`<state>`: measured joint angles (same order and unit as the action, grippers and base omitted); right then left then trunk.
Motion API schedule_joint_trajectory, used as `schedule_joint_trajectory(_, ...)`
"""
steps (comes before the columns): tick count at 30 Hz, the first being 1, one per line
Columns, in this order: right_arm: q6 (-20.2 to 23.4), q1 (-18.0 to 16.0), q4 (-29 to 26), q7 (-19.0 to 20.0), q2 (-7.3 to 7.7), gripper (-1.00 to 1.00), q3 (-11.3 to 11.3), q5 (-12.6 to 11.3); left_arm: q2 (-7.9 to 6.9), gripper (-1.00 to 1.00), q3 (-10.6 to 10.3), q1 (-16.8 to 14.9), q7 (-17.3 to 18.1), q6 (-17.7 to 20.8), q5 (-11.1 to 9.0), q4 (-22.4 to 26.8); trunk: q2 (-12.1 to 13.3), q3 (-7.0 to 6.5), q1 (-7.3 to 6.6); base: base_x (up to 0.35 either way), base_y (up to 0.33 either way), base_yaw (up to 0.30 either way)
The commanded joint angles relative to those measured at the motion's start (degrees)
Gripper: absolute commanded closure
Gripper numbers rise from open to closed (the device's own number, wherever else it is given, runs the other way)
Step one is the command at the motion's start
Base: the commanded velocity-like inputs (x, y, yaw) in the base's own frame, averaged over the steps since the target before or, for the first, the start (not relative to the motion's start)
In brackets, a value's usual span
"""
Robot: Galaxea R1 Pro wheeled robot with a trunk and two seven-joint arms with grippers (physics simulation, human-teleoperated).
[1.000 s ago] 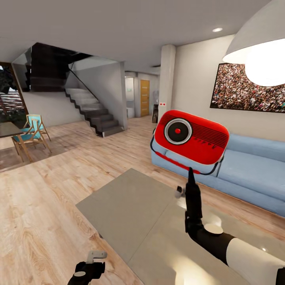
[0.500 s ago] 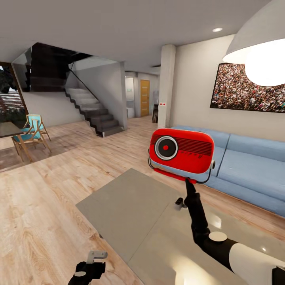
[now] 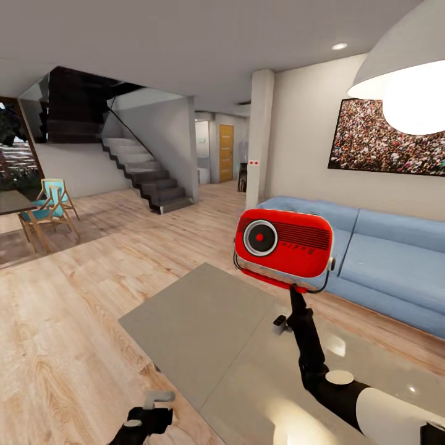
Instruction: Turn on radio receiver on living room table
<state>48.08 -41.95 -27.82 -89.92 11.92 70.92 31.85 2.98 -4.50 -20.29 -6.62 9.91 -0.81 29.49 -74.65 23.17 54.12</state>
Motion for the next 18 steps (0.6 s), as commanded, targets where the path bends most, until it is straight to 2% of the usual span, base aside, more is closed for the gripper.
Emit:
schedule_joint_trajectory(1, -0.1, 0.3, 0.3, 0.0, -0.33, 1.00, 0.0, 0.3, 0.33, -1.00, -0.3, -0.3, 0.3, 0.3, -0.3, -0.3, 0.0, -0.01, 0.00, 0.000, 0.000, 0.000)
schedule_joint_trajectory(3, -0.3, 1.1, 1.0, 0.1, -0.97, 1.00, 0.1, 0.5, 0.98, -1.00, 0.3, 0.3, 0.3, -0.3, -0.7, -1.0, 0.0, -0.01, 0.00, 0.000, 0.000, 0.000)
schedule_joint_trajectory(6, -0.4, 1.9, 2.1, 0.0, -1.92, 1.00, 0.1, -0.2, 1.96, -1.00, 1.1, 1.3, -0.7, -1.2, 0.3, -1.9, 0.0, -0.01, 0.00, 0.000, 0.000, 0.000)
schedule_joint_trajectory(10, -0.2, 2.0, 2.7, -0.1, -3.19, 1.00, 0.0, -0.5, 3.16, -1.00, 1.1, 2.6, -1.9, -2.5, 1.5, -3.2, 0.0, -0.01, 0.00, 0.000, 0.000, 0.000)
schedule_joint_trajectory(13, 0.1, 2.0, 2.8, -0.1, -4.16, 1.00, 0.0, -0.4, 3.07, -1.00, 1.1, 3.6, -2.6, -3.5, 2.4, -4.2, 0.0, -0.01, 0.00, 0.000, 0.000, 0.000)
schedule_joint_trajectory(18, 1.3, 2.0, 2.9, -0.1, -4.20, 1.00, 0.0, 0.0, 3.14, -1.00, 1.2, 5.2, -2.6, -5.1, 3.0, -5.8, 0.0, -0.01, 0.00, 0.000, 0.000, 0.000)
